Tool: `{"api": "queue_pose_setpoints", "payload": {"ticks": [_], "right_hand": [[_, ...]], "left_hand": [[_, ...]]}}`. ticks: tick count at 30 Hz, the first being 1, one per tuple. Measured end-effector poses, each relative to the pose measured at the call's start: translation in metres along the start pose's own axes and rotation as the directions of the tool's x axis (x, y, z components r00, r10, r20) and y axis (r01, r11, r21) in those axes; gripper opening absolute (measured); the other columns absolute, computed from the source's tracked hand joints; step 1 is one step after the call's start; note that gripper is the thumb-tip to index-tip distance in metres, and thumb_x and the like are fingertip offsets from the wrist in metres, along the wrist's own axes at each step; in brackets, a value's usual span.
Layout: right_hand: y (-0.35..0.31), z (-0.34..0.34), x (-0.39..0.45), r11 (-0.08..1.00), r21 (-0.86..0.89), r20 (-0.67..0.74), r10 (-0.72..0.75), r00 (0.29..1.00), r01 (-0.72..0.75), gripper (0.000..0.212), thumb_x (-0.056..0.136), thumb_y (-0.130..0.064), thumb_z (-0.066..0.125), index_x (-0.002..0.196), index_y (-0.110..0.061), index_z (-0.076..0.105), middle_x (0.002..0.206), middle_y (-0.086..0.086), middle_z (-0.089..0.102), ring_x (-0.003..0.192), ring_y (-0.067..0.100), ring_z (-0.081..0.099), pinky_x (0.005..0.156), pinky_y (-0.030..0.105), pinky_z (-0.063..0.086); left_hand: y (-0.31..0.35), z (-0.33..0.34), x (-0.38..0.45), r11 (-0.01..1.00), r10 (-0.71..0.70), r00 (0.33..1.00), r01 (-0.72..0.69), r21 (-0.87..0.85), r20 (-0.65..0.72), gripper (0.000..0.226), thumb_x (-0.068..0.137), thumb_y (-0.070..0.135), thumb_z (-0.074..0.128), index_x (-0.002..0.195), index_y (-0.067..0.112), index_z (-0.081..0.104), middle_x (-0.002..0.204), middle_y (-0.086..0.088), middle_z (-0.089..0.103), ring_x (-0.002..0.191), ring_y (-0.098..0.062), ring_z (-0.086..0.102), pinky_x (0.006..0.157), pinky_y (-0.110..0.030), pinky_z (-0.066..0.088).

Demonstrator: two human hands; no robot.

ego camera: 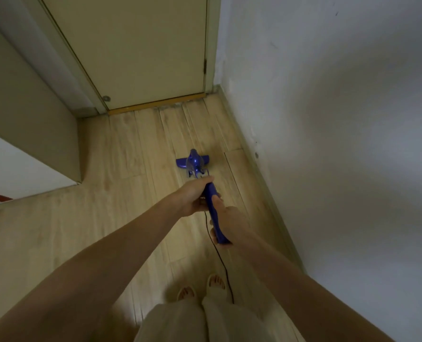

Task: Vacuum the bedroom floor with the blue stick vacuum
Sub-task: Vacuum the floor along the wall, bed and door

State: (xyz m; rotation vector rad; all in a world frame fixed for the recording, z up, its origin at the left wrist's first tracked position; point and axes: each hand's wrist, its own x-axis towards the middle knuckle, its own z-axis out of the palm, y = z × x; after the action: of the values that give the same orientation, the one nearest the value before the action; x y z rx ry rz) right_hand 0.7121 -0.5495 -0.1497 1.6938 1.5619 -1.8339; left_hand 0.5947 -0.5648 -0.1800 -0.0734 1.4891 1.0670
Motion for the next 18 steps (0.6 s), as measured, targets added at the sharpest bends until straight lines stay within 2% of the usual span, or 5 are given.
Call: {"api": "queue_pose_setpoints", "payload": {"ticks": [4,7,9,13,18], "right_hand": [[-0.016,0.002,-0.037,0.999,0.044,0.032,0.002,0.999,-0.003,0.059,0.102,-0.051,0.030,0.119,0.000,0.054,0.068,0.004,0.057,0.034,0.004,0.053,0.038,0.015,0.042],[-0.021,0.025,-0.069,0.978,0.206,0.043,0.022,0.999,-0.030,0.051,0.102,-0.049,0.033,0.115,-0.003,0.053,0.069,0.005,0.058,0.044,0.009,0.056,0.045,0.021,0.048],[-0.021,0.044,-0.086,0.947,0.313,0.048,0.051,0.998,-0.063,0.046,0.102,-0.048,0.036,0.108,-0.006,0.054,0.066,0.005,0.058,0.040,0.010,0.055,0.042,0.022,0.047],[-0.016,0.079,-0.100,0.898,0.429,0.052,0.087,0.995,-0.100,0.050,0.101,-0.049,0.037,0.115,-0.004,0.053,0.068,0.006,0.059,0.034,0.009,0.054,0.041,0.020,0.044],[-0.020,0.099,-0.099,0.883,0.460,0.026,0.095,0.995,-0.096,0.052,0.101,-0.049,0.038,0.116,-0.002,0.053,0.068,0.007,0.057,0.033,0.011,0.053,0.040,0.021,0.042]], "left_hand": [[0.006,-0.006,-0.025,0.999,0.002,0.997,-0.006,0.049,0.071,0.024,0.097,0.032,0.053,0.102,0.009,0.056,0.089,-0.011,0.065,0.080,-0.021,0.064,0.069,-0.032,0.054],[0.013,-0.024,-0.046,0.988,-0.045,0.989,0.024,0.152,0.138,0.035,0.096,0.033,0.053,0.115,0.004,0.057,0.089,-0.010,0.065,0.081,-0.019,0.064,0.073,-0.031,0.054],[0.015,-0.038,-0.058,0.967,-0.104,0.978,0.057,0.249,0.180,0.041,0.097,0.034,0.051,0.123,0.003,0.057,0.087,-0.007,0.067,0.079,-0.018,0.064,0.073,-0.029,0.054],[0.017,-0.062,-0.075,0.929,-0.182,0.956,0.091,0.358,0.230,0.037,0.099,0.038,0.049,0.115,0.005,0.059,0.082,-0.006,0.070,0.077,-0.017,0.067,0.085,-0.034,0.053],[0.015,-0.077,-0.075,0.929,-0.170,0.955,0.073,0.362,0.244,0.047,0.099,0.041,0.047,0.127,0.003,0.054,0.085,-0.007,0.070,0.073,-0.014,0.068,0.072,-0.028,0.057]]}}
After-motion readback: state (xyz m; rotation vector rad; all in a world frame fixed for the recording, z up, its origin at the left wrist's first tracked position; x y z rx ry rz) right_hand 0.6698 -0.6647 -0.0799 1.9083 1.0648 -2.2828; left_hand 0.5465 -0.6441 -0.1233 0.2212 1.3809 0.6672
